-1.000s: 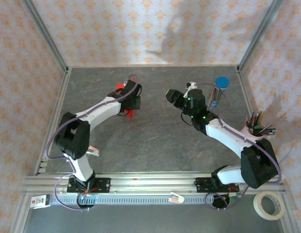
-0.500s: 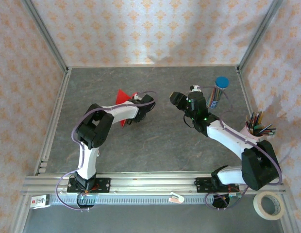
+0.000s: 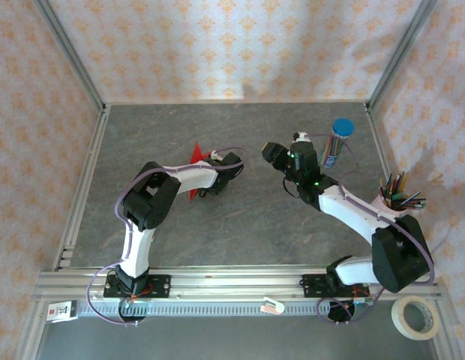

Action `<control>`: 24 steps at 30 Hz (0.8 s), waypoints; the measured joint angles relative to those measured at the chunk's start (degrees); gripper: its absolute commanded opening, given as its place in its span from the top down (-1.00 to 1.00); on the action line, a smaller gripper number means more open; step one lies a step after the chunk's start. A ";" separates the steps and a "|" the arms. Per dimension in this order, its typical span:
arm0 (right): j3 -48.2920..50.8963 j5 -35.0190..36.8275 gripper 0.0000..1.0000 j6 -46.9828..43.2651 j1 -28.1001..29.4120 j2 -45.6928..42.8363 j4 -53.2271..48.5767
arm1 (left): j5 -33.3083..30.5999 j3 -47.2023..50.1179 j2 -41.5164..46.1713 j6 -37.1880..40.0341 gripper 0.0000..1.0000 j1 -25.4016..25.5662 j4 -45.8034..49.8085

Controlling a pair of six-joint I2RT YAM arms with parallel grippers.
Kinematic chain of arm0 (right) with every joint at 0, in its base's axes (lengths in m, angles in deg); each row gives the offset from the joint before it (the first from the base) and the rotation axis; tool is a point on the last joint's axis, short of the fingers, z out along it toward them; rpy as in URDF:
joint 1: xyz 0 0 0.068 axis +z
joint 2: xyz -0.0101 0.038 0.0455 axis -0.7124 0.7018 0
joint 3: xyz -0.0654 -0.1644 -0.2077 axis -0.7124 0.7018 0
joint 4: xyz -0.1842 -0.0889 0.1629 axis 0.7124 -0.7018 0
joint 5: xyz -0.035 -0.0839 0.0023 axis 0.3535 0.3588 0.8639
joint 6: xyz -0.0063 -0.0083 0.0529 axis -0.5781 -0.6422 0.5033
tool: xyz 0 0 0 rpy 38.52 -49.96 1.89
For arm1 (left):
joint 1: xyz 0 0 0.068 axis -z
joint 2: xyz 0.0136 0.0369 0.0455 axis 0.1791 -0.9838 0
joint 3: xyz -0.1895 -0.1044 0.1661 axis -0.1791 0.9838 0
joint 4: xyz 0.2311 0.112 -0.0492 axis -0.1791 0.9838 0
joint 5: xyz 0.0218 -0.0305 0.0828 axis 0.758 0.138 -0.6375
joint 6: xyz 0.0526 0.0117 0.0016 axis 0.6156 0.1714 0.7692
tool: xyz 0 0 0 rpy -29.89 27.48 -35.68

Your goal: Fold a paper plane with a square sheet of paper (pick it up from the middle)

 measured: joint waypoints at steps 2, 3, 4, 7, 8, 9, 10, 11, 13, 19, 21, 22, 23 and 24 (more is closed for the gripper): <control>0.00 -0.33 -0.17 0.02 0.00 0.52 0.00 | 0.15 0.00 0.02 -0.37 0.54 0.00 -0.04; 0.00 -0.37 -0.17 0.02 0.00 0.68 0.00 | 0.13 0.00 0.02 -0.55 0.52 0.00 -0.04; 0.02 -0.55 -0.17 0.04 0.00 0.87 0.00 | 0.11 0.00 0.02 -0.74 0.51 0.04 -0.04; 0.00 -0.72 -0.17 0.24 0.00 1.14 0.00 | 0.04 0.00 0.02 -1.55 0.46 0.17 0.11; 0.00 -0.72 -0.17 0.26 0.00 1.18 0.00 | 0.02 0.00 0.04 -1.79 0.43 0.28 0.13; 0.00 -0.72 -0.17 0.39 0.00 1.20 0.00 | 0.02 0.00 0.13 -1.90 0.41 0.37 0.17; 0.00 -0.72 -0.17 0.46 0.00 1.22 0.00 | 0.09 0.00 0.24 -2.14 0.38 0.46 0.20; 0.00 -0.72 -0.17 0.48 0.00 1.22 0.00 | 0.26 -0.02 0.44 -2.32 0.37 0.52 0.22; 0.00 -0.72 -0.17 0.57 -0.04 1.22 0.00 | 1.16 -0.02 0.81 -2.89 0.34 0.83 0.22; 0.00 -0.72 -0.17 1.11 -0.15 1.22 0.00 | 3.61 -0.11 1.84 -3.78 0.35 1.86 0.20; 0.00 -0.81 -0.17 1.14 -0.26 1.22 0.00 | 4.02 -0.13 1.84 -4.13 0.45 1.86 0.20; 0.00 -0.83 -0.17 1.29 -0.28 1.22 0.00 | 4.26 -0.13 1.86 -4.33 0.52 1.86 0.24; 0.00 -0.94 -0.17 1.31 -0.39 1.25 0.00 | 4.48 -0.13 1.84 -4.55 0.57 1.86 0.28; 0.00 -0.96 -0.17 1.33 -0.48 1.25 0.00 | 4.55 -0.13 1.86 -4.63 0.62 1.86 0.28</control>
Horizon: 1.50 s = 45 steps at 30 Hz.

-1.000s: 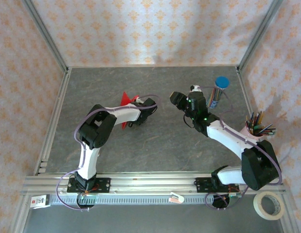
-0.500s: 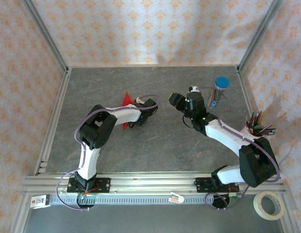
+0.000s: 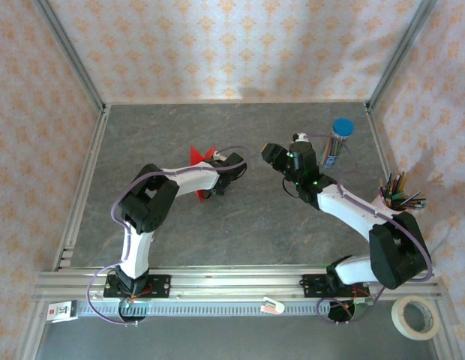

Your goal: Fold a paper plane with a square sheet of paper (pick it up from the middle)

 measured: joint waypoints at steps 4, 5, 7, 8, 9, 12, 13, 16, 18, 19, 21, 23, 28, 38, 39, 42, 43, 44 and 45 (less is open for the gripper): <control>0.00 -0.22 -0.17 0.17 -0.07 0.13 0.02 | 0.07 -0.04 -0.02 -0.15 0.78 0.02 0.13; 0.00 -0.35 -0.17 0.17 -0.07 0.24 0.02 | 0.04 -0.11 -0.02 -0.15 0.80 0.02 0.26; 0.00 -0.68 -0.17 0.20 -0.07 0.50 0.02 | -0.20 -0.44 -0.04 -0.15 0.83 0.15 0.66; 0.00 -0.79 -0.16 0.20 -0.07 0.61 0.00 | -0.48 -0.72 -0.09 -0.15 0.84 0.31 0.83; 0.00 -0.85 -0.17 0.20 -0.07 0.66 0.00 | -0.87 -0.96 -0.20 -0.17 0.84 0.48 0.96; 0.00 -0.87 -0.17 0.22 -0.17 0.68 0.02 | -2.14 -1.73 -0.96 -0.13 0.83 1.38 1.14; 0.00 -0.87 -0.17 0.24 -0.24 0.68 0.02 | -2.32 -1.79 -1.25 -0.13 0.83 1.62 1.14; 0.00 -0.87 -0.17 0.46 -0.44 0.68 0.02 | -2.49 -1.79 -2.03 0.00 0.79 2.25 1.07; 0.00 -0.87 -0.17 0.63 -0.55 0.68 0.02 | -2.23 -1.77 -2.19 0.02 0.76 2.40 0.87; 0.00 -0.92 -0.17 0.66 -0.66 0.68 0.02 | -1.77 -1.77 -2.19 0.02 0.74 2.54 0.72; 0.00 -1.01 -0.17 0.81 -0.76 0.68 0.02 | -0.90 -1.75 -2.19 -0.02 0.70 2.54 0.24; 0.00 -1.07 -0.17 0.90 -0.81 0.68 0.02 | 0.09 -1.62 -2.19 -0.13 0.65 2.54 -0.46; 0.00 -1.16 -0.17 1.22 -0.81 0.68 0.02 | 0.55 -1.46 -2.19 -0.22 0.56 2.47 -0.83; 0.00 -1.27 -0.16 1.70 -1.18 0.68 0.04 | 2.12 -1.60 -1.05 -1.99 0.32 2.12 -0.52; 0.02 -1.27 -0.16 1.75 -1.22 0.68 0.02 | 2.91 -1.77 -0.76 -2.16 0.29 2.16 -0.57; 0.07 -1.25 -0.16 2.34 -1.55 0.68 0.07 | 4.79 -2.69 0.70 -3.08 0.24 2.32 -0.55; 0.11 -1.25 -0.16 2.40 -1.55 0.68 0.04 | 5.25 -3.02 1.51 -3.23 0.22 2.38 -0.50; 0.13 -1.25 -0.16 2.56 -1.55 0.68 0.02 | 5.62 -3.21 2.12 -3.39 0.21 2.38 -0.50; 0.13 -1.22 -0.16 2.64 -1.55 0.68 0.00 | 6.12 -3.50 3.08 -3.65 0.20 2.38 -0.48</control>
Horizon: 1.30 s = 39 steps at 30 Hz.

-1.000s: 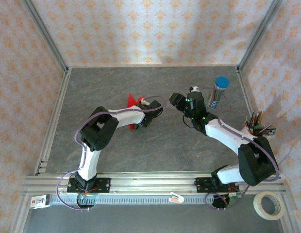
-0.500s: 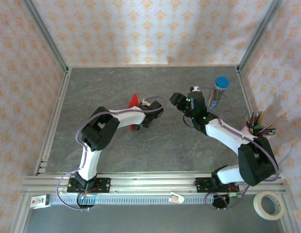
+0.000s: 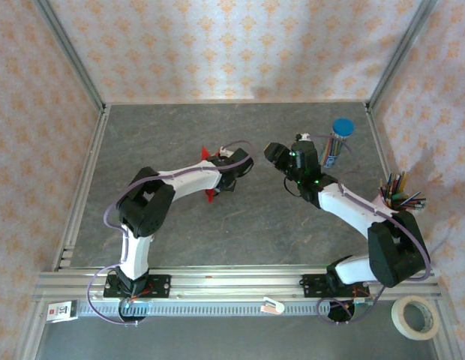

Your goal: Fold a paper plane with a square sheet of paper (pick it up from the middle)

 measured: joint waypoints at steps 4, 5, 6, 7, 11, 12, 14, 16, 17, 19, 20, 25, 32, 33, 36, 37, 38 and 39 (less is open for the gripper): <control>-0.42 0.07 -0.15 -0.11 0.00 0.83 -0.98 | 1.53 -0.42 4.04 -1.07 0.15 0.00 0.07; -0.81 0.09 -0.15 -0.17 0.00 1.42 -1.68 | 1.79 -0.42 5.07 -1.27 0.13 0.00 0.09; -1.42 0.07 -0.15 -0.39 0.00 2.36 -2.56 | 2.03 -0.42 6.23 -1.51 0.11 0.00 0.09; -2.19 0.00 -0.15 -0.61 0.00 3.41 -3.50 | 2.29 -0.42 7.39 -1.75 0.09 -0.02 0.09; -6.34 0.57 -0.15 -1.84 0.94 8.26 -7.45 | 4.39 0.26 12.50 -2.80 -0.05 -0.96 -0.35; -7.80 1.03 -0.15 -2.12 1.88 9.70 -8.59 | 5.25 1.09 14.32 -3.04 -0.09 -1.68 -0.96; -10.80 1.86 -0.13 -2.71 4.17 12.50 -10.47 | 7.34 3.67 18.25 -4.04 -0.17 -3.98 -2.54; -14.95 2.60 -0.09 -2.95 7.48 16.44 -12.04 | 9.97 7.63 23.06 -5.25 -0.22 -7.93 -4.92; -16.68 2.82 -0.08 -2.95 8.81 18.12 -12.59 | 11.06 9.53 24.96 -5.73 -0.25 -9.90 -6.10; -20.72 3.21 -0.02 -2.93 11.87 22.43 -13.73 | 13.57 13.92 28.70 -7.54 -0.32 -14.49 -8.46; -22.16 3.28 -0.01 -2.89 12.94 24.06 -14.23 | 14.60 15.87 30.08 -8.44 -0.34 -16.44 -9.42; -29.31 3.15 0.05 -2.45 16.87 32.50 -17.03 | 18.88 24.33 34.53 -11.50 -0.46 -22.23 -13.51; -37.03 1.68 0.14 -2.21 17.94 40.22 -20.44 | 22.47 28.09 35.50 -11.80 -0.49 -22.47 -17.35; -37.59 1.62 0.16 -2.16 17.94 40.70 -20.94 | 22.69 28.28 35.50 -11.78 -0.49 -22.49 -17.90; -38.58 1.64 0.24 -2.01 17.94 41.33 -21.88 | 23.28 28.57 35.50 -11.52 -0.50 -22.47 -18.73; -38.82 1.64 0.27 -1.86 17.94 41.42 -22.18 | 23.56 28.65 35.50 -11.39 -0.50 -22.47 -18.93; -39.12 1.64 0.31 -1.73 17.94 41.53 -22.51 | 23.82 28.70 35.50 -11.39 -0.51 -22.47 -19.04; -39.47 1.64 0.35 -1.60 17.94 41.66 -22.75 | 23.98 28.70 35.50 -11.37 -0.50 -22.47 -19.08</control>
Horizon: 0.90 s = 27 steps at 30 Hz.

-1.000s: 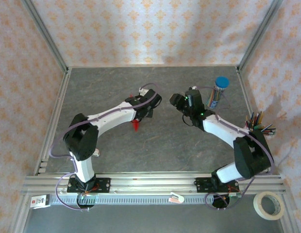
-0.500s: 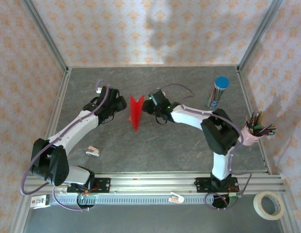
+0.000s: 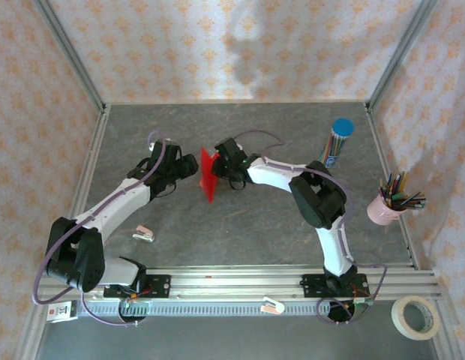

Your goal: Fold a paper plane with a square sheet of paper (pick it up from the middle)

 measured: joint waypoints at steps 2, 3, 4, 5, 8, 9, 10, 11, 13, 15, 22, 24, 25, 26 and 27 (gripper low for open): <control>-0.24 0.02 0.43 0.20 0.00 0.13 -0.04 | 0.24 0.02 0.00 0.02 -0.50 0.00 -0.24; -0.24 0.00 0.49 0.28 0.00 0.13 -0.24 | 0.48 0.02 0.00 0.00 -0.50 0.00 -0.39; -0.24 0.04 0.55 0.44 0.00 0.13 -0.35 | 0.79 0.02 0.00 0.02 -0.51 0.00 -0.57; -0.24 0.04 0.62 0.55 0.00 0.13 -0.48 | 1.22 0.04 0.00 0.02 -0.51 0.00 -0.81; -0.17 0.04 0.77 0.87 -0.02 0.13 -0.55 | 2.12 0.44 0.00 0.22 -0.51 0.00 -1.55; 0.02 0.02 0.79 1.05 -0.04 0.13 -0.42 | 2.58 0.68 0.00 0.39 -0.51 0.00 -1.86; 0.28 0.02 0.81 1.11 -0.07 0.09 -0.24 | 2.93 0.79 0.00 0.46 -0.51 0.00 -2.05; 0.81 0.02 0.83 1.22 -0.15 0.04 0.04 | 3.21 0.85 0.00 0.50 -0.51 0.00 -2.21; 2.21 0.00 0.84 1.36 -0.28 -0.17 0.70 | 3.54 0.96 0.00 0.70 -0.51 0.11 -2.60; 4.09 -0.09 0.84 1.68 -0.57 -0.63 1.36 | 3.96 1.18 0.00 1.03 -0.52 0.35 -3.04; 12.57 -1.33 0.82 2.95 -2.49 -5.75 6.16 | 4.26 1.60 0.00 3.52 -0.53 3.32 -4.46; 14.88 -1.99 0.82 3.54 -3.15 -7.54 8.17 | 4.20 2.21 0.00 4.68 -0.53 4.70 -5.92; 15.61 -2.27 0.82 3.80 -3.39 -8.07 8.85 | 4.11 2.60 0.02 5.31 -0.53 5.44 -6.51; 16.24 -2.62 0.83 4.09 -3.69 -8.55 9.64 | 3.96 3.13 0.11 6.14 -0.53 6.38 -7.28; 16.68 -3.02 0.82 4.28 -3.93 -8.79 10.27 | 3.74 3.93 0.35 7.10 -0.54 7.43 -8.31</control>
